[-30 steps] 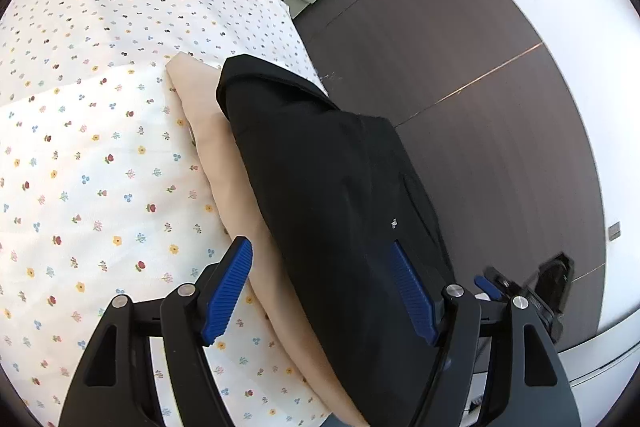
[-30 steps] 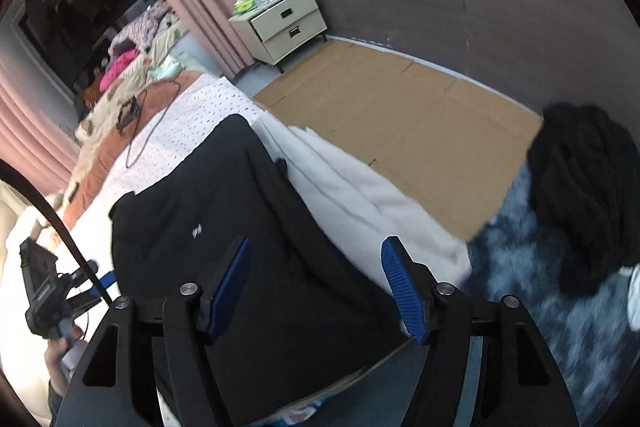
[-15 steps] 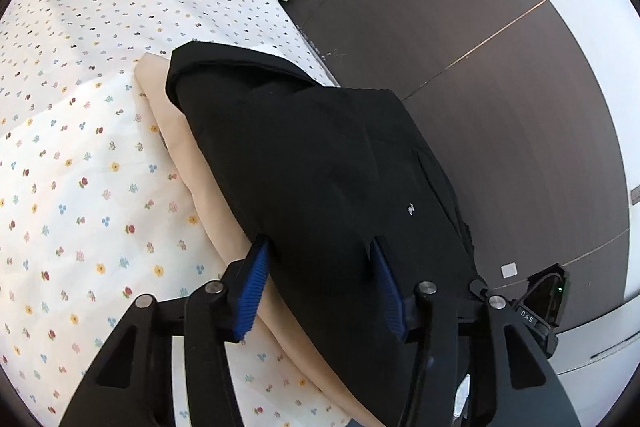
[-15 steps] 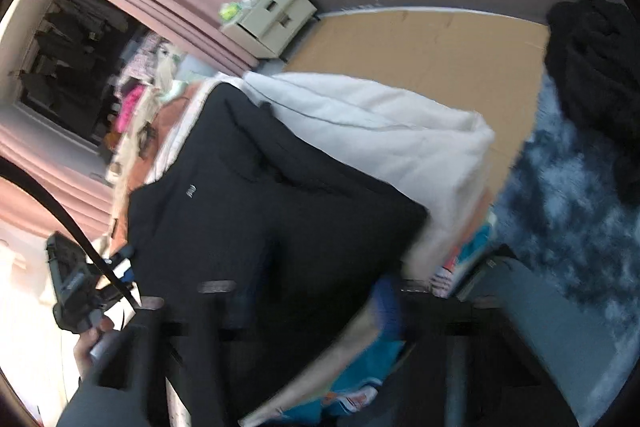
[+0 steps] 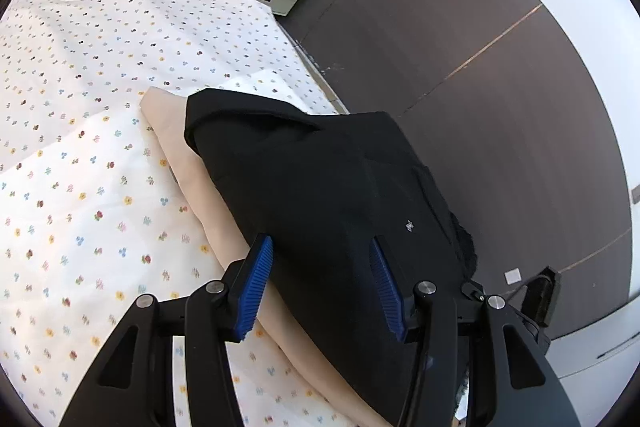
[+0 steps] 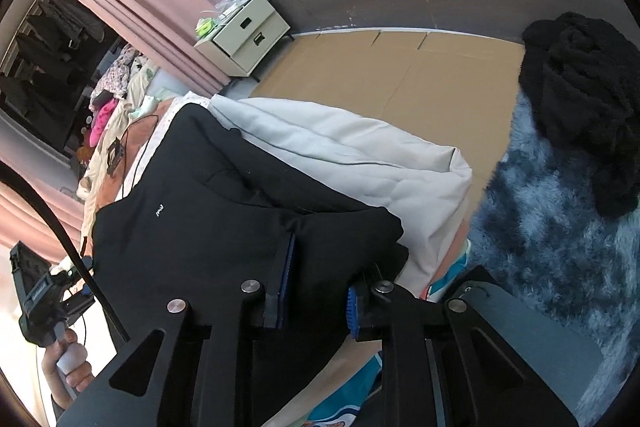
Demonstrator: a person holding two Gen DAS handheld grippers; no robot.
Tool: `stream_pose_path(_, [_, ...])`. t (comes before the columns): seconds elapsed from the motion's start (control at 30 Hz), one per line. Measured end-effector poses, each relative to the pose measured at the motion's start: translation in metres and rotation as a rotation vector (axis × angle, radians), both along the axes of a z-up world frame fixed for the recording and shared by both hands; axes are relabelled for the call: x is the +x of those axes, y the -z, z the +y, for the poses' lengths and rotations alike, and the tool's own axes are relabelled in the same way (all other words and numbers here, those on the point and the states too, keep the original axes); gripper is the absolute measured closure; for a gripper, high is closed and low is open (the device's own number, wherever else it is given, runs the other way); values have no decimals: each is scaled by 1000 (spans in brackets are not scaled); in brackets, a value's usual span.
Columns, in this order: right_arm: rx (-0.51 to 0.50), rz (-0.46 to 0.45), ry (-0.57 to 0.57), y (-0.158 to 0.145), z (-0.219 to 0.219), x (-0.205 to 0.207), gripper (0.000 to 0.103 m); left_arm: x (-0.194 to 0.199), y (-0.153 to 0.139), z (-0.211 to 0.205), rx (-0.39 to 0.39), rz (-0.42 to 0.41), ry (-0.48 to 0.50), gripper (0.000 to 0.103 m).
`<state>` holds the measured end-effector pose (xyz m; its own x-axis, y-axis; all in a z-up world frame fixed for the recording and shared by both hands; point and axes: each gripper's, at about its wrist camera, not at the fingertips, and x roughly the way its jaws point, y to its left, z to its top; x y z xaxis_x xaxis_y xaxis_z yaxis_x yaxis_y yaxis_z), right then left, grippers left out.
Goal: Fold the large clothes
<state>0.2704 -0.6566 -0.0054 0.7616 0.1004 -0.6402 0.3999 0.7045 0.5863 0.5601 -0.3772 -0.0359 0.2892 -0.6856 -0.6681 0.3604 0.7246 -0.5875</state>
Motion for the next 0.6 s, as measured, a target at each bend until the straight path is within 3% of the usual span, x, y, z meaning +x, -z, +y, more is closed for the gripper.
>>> stream_pose_path(0.13, [-42,32,13,-21,26,-16,74,-22,-19,12,27,-25,0,49])
stream_pose_path(0.17, [-49,29,10,-23,39,-26,60,-27,-24,15,32,-32,-3,44])
stream_pose_path(0.2, [-51,20,4,-27,46,-31,38,-31,-28,19,28,-40,-3,29])
stream_pose_path(0.23, [-55,8,-4,-33,52,-36,29,-36,-30,24,21,-46,-3,15])
stream_pose_path(0.27, [-66,-4,-8,-40,58,-43,21,-41,-35,28,13,-55,-2,11])
stream_pose_path(0.6, [-143,-49,-33,-65,109,-107,18,-96,-90,79,11,-140,-4,6])
